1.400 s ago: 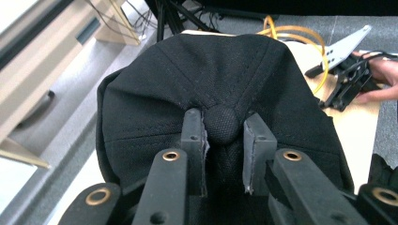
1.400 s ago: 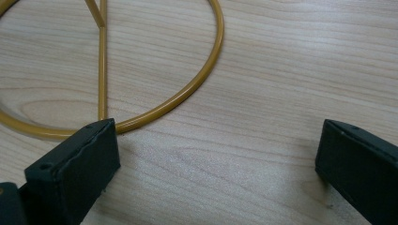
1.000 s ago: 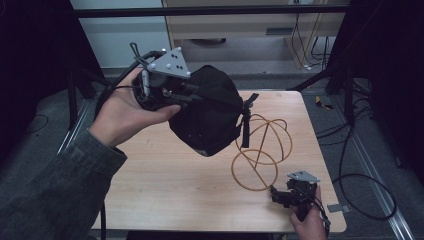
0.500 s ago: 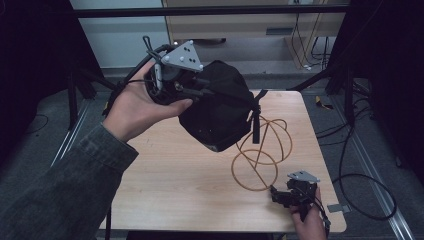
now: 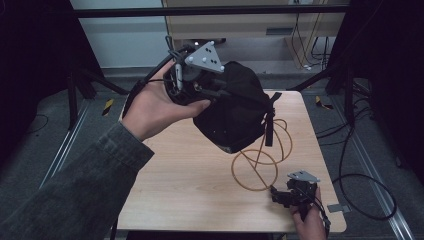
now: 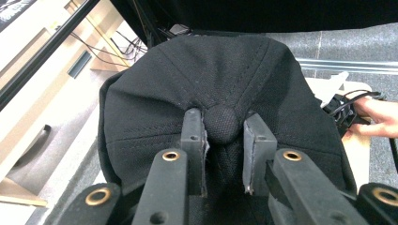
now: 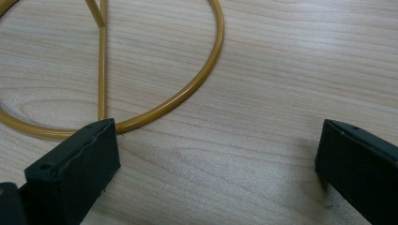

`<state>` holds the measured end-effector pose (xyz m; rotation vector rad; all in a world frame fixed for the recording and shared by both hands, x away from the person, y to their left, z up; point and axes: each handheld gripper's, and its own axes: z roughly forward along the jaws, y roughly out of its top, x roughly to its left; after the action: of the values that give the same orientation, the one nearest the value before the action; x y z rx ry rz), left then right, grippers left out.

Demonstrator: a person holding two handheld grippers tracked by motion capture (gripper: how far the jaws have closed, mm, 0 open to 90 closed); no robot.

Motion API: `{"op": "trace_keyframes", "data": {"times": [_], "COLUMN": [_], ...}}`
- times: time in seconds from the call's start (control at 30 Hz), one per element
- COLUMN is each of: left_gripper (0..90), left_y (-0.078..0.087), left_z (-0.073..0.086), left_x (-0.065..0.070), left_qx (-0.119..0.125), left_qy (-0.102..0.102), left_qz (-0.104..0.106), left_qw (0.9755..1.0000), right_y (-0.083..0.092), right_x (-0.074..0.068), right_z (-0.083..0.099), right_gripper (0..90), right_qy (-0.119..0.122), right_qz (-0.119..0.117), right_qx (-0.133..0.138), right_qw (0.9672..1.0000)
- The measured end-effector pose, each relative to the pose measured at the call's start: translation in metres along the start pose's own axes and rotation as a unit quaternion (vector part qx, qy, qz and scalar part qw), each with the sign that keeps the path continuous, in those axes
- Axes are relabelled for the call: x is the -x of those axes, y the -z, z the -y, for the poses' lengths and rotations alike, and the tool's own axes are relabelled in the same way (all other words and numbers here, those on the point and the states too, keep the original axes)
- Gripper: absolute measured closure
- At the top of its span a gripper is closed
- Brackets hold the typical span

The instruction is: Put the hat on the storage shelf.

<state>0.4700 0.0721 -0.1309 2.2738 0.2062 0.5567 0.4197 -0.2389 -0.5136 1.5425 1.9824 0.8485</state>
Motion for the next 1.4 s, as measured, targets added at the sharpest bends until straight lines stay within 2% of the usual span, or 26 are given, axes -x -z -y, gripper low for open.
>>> {"op": "trace_keyframes", "data": {"times": [0.27, 0.43, 0.47, 0.57, 0.77, 0.93, 1.23, 1.4], "left_gripper": [73.8, 73.7, 73.7, 73.7, 73.7, 73.6, 73.6, 73.6], "left_y": [-0.009, -0.029, -0.029, -0.044, -0.062, -0.071, -0.095, -0.102], "left_z": [-0.012, -0.021, -0.021, -0.022, -0.024, -0.028, -0.031, -0.031], "left_x": [0.007, 0.011, 0.011, 0.011, 0.011, 0.013, 0.018, 0.02], "left_qx": [0.007, 0.003, 0.003, -0.004, -0.008, -0.008, -0.025, -0.03], "left_qy": [-0.005, -0.009, -0.009, -0.011, -0.006, -0.007, -0.012, -0.017], "left_qz": [0.01, 0.02, 0.02, 0.024, 0.03, 0.032, 0.04, 0.043], "left_qw": [0.9999, 0.9998, 0.9998, 0.9997, 0.9995, 0.9994, 0.9988, 0.9985], "right_y": [0.0, 0.0, 0.0, 0.0, 0.0, 0.0, 0.0, 0.0], "right_x": [0.0, 0.0, 0.0, 0.0, 0.0, 0.0, 0.0, 0.0], "right_z": [0.0, 0.0, 0.0, 0.0, 0.0, 0.0, 0.0, 0.0], "right_gripper": [0.3, 0.3, 0.3, 0.3, 0.3, 0.3, 0.3, 0.3], "right_qy": [-0.001, 0.0, 0.0, 0.0, 0.0, 0.0, -0.001, 0.0], "right_qz": [0.0, 0.0, 0.0, 0.0, 0.0, 0.0, 0.0, 0.0], "right_qx": [0.0, 0.0, 0.0, 0.0, 0.0, 0.0, 0.0, 0.0], "right_qw": [1.0, 1.0, 1.0, 1.0, 1.0, 1.0, 1.0, 1.0]}}
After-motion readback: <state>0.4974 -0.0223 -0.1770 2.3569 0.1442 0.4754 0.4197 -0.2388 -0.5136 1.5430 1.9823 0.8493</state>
